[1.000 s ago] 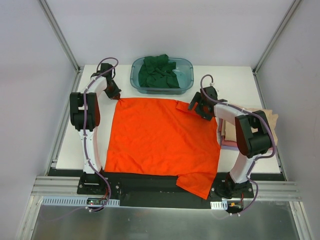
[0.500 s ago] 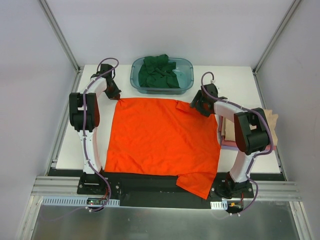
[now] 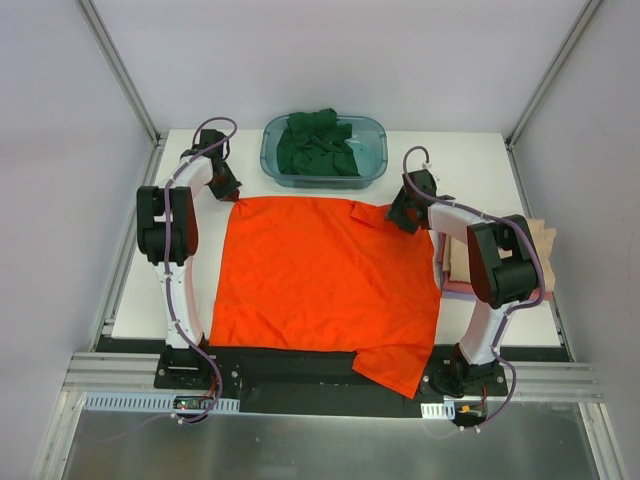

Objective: Fold and stack the t-shirts
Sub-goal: Grap the side of the flattened tshirt furthest away from the robot with both arms, then fold the flattened tshirt in 1/3 of the way

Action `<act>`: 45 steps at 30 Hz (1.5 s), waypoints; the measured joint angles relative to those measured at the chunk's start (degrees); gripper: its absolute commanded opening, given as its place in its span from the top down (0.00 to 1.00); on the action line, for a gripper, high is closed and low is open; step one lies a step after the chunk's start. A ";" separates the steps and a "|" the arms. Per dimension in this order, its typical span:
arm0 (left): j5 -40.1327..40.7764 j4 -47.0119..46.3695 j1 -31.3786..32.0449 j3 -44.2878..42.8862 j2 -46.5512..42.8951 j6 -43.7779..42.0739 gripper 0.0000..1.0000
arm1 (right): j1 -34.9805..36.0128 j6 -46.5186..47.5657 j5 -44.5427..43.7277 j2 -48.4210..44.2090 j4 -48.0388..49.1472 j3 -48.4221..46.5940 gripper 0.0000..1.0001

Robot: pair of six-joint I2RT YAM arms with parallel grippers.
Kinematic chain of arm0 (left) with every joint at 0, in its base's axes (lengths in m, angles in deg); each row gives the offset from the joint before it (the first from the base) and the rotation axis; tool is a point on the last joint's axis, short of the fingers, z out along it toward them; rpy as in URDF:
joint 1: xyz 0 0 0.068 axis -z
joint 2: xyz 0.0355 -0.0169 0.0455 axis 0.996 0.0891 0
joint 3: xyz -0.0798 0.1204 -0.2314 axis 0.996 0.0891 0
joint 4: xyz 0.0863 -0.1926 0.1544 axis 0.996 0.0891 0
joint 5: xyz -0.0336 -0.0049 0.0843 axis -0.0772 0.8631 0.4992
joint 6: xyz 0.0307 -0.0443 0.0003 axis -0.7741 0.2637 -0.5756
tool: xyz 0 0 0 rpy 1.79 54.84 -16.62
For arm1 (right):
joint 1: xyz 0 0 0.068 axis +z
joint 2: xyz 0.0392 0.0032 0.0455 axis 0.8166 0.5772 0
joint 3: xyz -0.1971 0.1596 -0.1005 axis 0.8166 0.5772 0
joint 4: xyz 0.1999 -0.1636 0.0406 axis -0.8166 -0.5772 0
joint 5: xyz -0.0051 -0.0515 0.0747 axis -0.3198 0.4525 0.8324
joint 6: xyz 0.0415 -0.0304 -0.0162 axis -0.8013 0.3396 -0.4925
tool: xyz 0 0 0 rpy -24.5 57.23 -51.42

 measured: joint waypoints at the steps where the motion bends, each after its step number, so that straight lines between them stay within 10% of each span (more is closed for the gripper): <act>1: 0.00 0.00 0.00 0.02 0.00 0.02 1.00 | -0.04 -0.04 0.04 0.00 -0.02 0.00 0.61; 11: 0.35 -0.31 0.00 0.85 -0.57 0.02 1.00 | -0.11 -0.76 1.64 0.00 0.46 1.55 0.99; 25: -0.11 -4.02 0.00 9.44 -9.77 -0.20 1.00 | -0.15 0.39 2.82 -5.75 1.84 3.19 0.99; 45: 0.00 -15.13 0.11 48.48 -48.96 2.91 1.00 | -0.50 1.01 7.28 -37.13 -6.56 16.22 0.99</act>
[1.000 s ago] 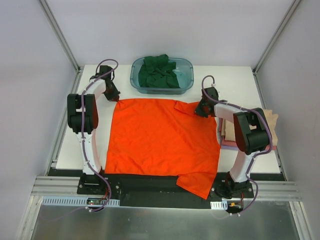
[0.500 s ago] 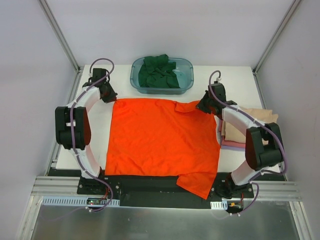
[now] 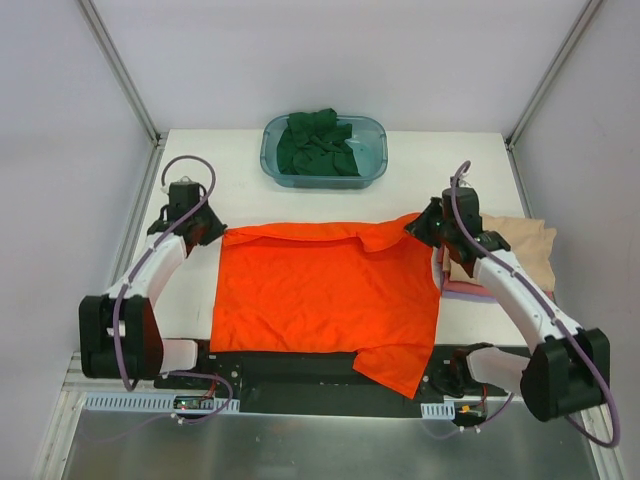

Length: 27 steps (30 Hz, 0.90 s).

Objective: Fold and stack the t-shirts
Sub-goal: Fold the flattened tshirt in 1/3 of the way

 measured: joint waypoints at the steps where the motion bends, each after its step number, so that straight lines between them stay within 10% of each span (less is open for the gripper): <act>1: 0.04 -0.22 0.00 1.95 -2.29 0.24 1.00 | -0.02 0.07 0.07 -1.81 -0.90 0.55 0.99; 27: -0.11 0.85 0.00 20.98 -19.93 2.95 1.00 | -0.46 1.60 2.03 -21.14 -15.63 14.10 0.96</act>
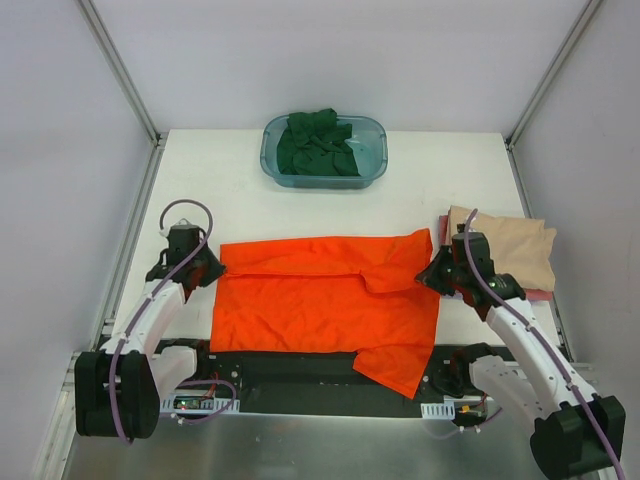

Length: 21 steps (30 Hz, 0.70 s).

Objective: Fold and stack the t-shirts
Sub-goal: Fold the flattened tshirt in 1/3 of the way

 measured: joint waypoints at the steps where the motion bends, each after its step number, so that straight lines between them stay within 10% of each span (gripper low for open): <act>1: 0.15 0.42 0.00 0.37 0.00 0.17 0.95 | -0.02 -0.15 0.00 -0.28 -0.13 0.76 0.95; 6: 1.75 3.23 0.00 0.92 -0.33 1.20 0.50 | -0.04 -1.51 -0.66 -3.04 -1.14 5.97 0.75; 11: 4.85 7.74 0.00 0.20 -6.27 2.71 0.27 | -0.11 -1.46 -2.32 -6.32 -4.87 7.17 0.27; 13: 5.11 8.68 0.00 -0.61 -9.35 3.43 0.01 | -0.11 -0.59 -2.58 -8.35 -6.25 6.58 0.11; 21: -0.26 7.48 1.81 -9.73 -6.60 5.03 0.01 | -0.09 2.51 -0.92 -5.07 -2.54 -2.25 0.04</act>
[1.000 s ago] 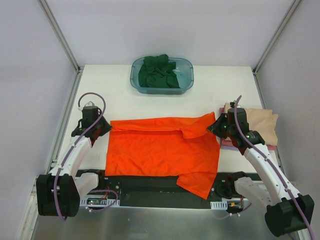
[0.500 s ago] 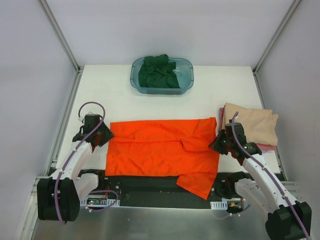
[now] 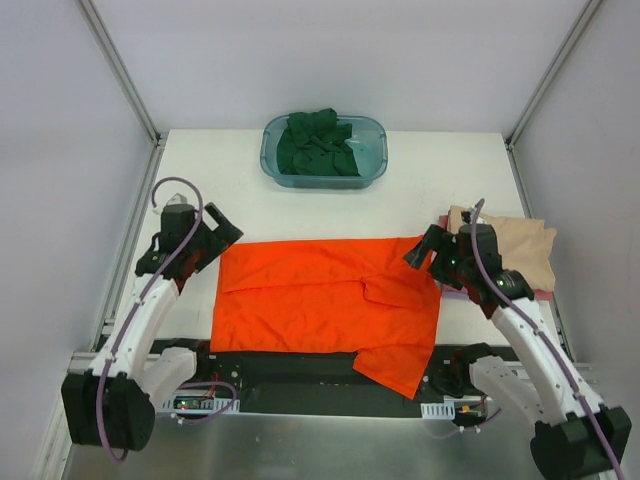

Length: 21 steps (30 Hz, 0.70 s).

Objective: Fold and stack the t-shirts
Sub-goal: Fold the flattened tshirt in 1/3 of the way

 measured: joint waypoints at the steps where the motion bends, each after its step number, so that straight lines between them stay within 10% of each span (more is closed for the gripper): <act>1: -0.57 -0.66 1.05 -0.76 1.77 0.13 0.01 | 0.17 0.17 0.50 2.10 1.36 -0.85 0.04; 10: -3.82 -5.73 9.73 -10.88 26.77 -0.46 0.01 | 8.04 3.43 -3.30 37.24 7.89 -19.10 0.04; 21: -2.56 -8.63 7.61 -13.84 42.42 -0.26 0.01 | 5.35 5.03 -6.71 56.35 7.39 -24.96 0.04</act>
